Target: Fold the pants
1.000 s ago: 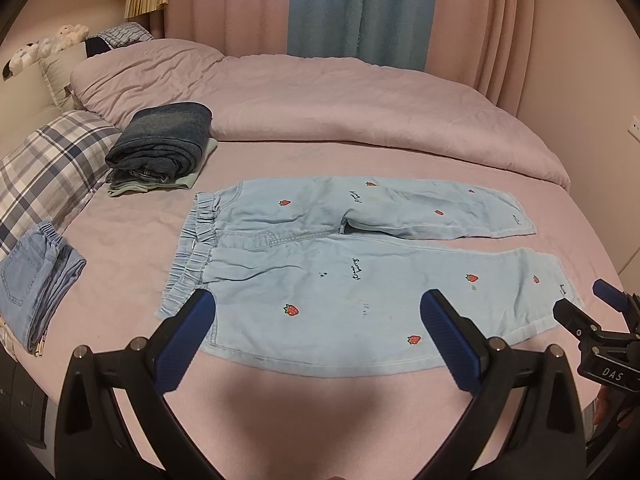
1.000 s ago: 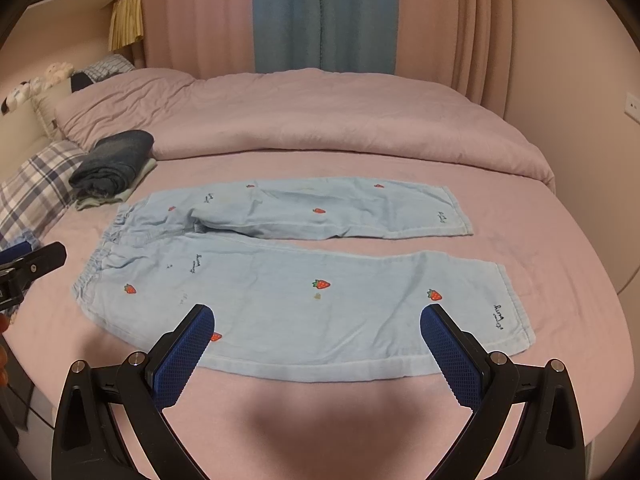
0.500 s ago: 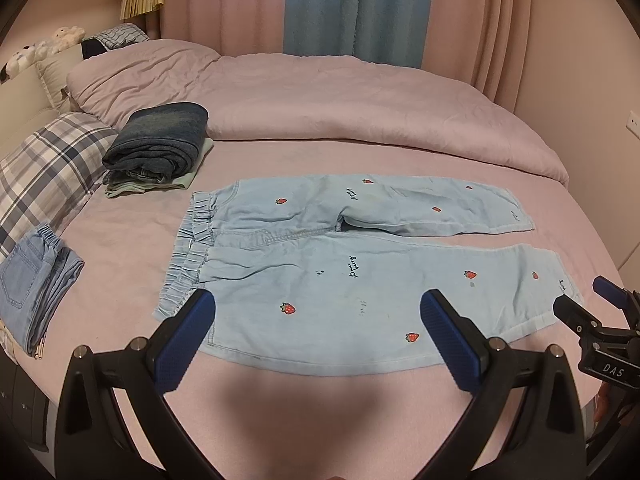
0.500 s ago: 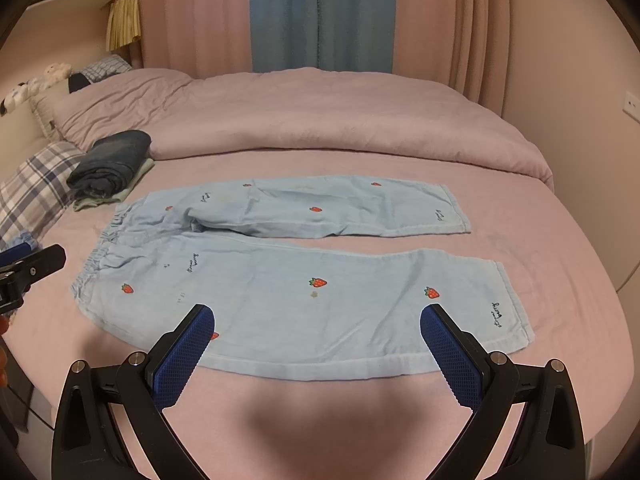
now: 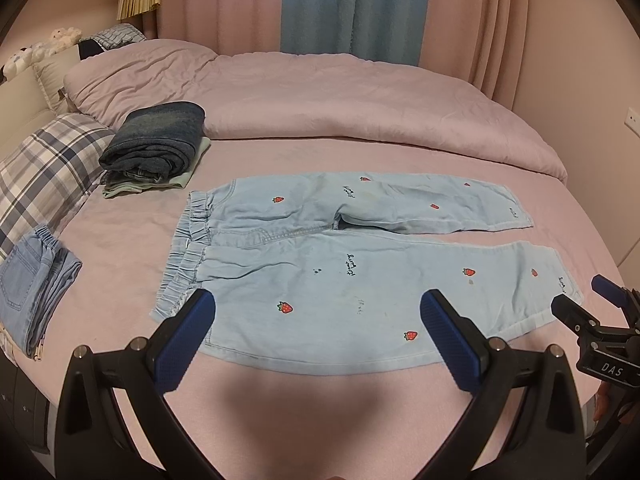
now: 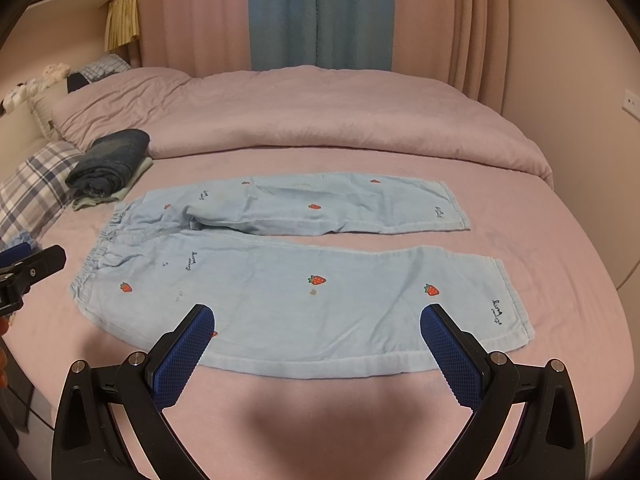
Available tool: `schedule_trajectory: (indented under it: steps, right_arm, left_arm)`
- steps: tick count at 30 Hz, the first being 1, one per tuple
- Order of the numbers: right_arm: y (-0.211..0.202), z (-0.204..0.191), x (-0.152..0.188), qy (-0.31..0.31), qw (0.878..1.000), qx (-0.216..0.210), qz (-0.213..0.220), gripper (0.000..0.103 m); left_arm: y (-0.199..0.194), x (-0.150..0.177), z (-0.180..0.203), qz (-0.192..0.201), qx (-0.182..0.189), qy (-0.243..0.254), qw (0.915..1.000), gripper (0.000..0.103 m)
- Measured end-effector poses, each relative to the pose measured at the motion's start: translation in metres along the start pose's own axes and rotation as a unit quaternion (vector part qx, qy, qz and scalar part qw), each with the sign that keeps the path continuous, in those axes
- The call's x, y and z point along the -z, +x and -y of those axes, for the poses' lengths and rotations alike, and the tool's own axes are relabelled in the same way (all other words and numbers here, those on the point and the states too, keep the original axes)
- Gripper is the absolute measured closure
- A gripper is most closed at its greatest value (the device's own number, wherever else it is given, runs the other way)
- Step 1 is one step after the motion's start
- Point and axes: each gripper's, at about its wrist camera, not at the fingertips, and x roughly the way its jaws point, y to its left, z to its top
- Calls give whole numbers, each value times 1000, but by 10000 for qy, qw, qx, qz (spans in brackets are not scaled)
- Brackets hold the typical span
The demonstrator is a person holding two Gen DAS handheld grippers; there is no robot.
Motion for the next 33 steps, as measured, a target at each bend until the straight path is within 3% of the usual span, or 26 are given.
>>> schedule_trajectory:
  steps: [6,9,12,16,20,23,24,28,31,33]
  right_arm:
    - [4,-3,2,118,9998,-154,-21,1]
    - [11,-6,6,91,9997,-217,-108,1]
    - [23,-15,11,-86,9994,-272,-173,1]
    - [35,-36,21,-305,9965,-693,-347,1]
    - [48,-74,37,-1044,9885,-1056,-279,1]
    - [53,-105,53,-1809,9740,-1302,-404,1]
    - [57,-111,57,-2004,9696,-1335,-428,1]
    - [75,-149,75,-2905,9442,-1515,-339,4]
    - [90,-171,85,-3457,9267,-1443,-309,24]
    - [97,-180,86,-3632,9200,-1450,-230,30]
  left_arm:
    - [8,4,-3,-223,12,-12,9998,0]
    - [19,6,-12,-566,294,-185,9978,0]
    - [38,16,-31,-707,886,-771,9906,0]
    - [59,36,-57,-1148,1068,-1608,9745,0]
    - [73,56,-91,-1229,724,-1888,9716,1]
    - [78,69,-123,-1283,637,-2435,9593,2]
    - [82,74,-135,-1292,636,-2721,9514,4]
    - [96,81,-157,-1363,679,-3264,9329,13]
    - [110,78,-163,-1290,615,-3427,9285,28]
    - [115,76,-170,-1236,552,-3624,9221,50]
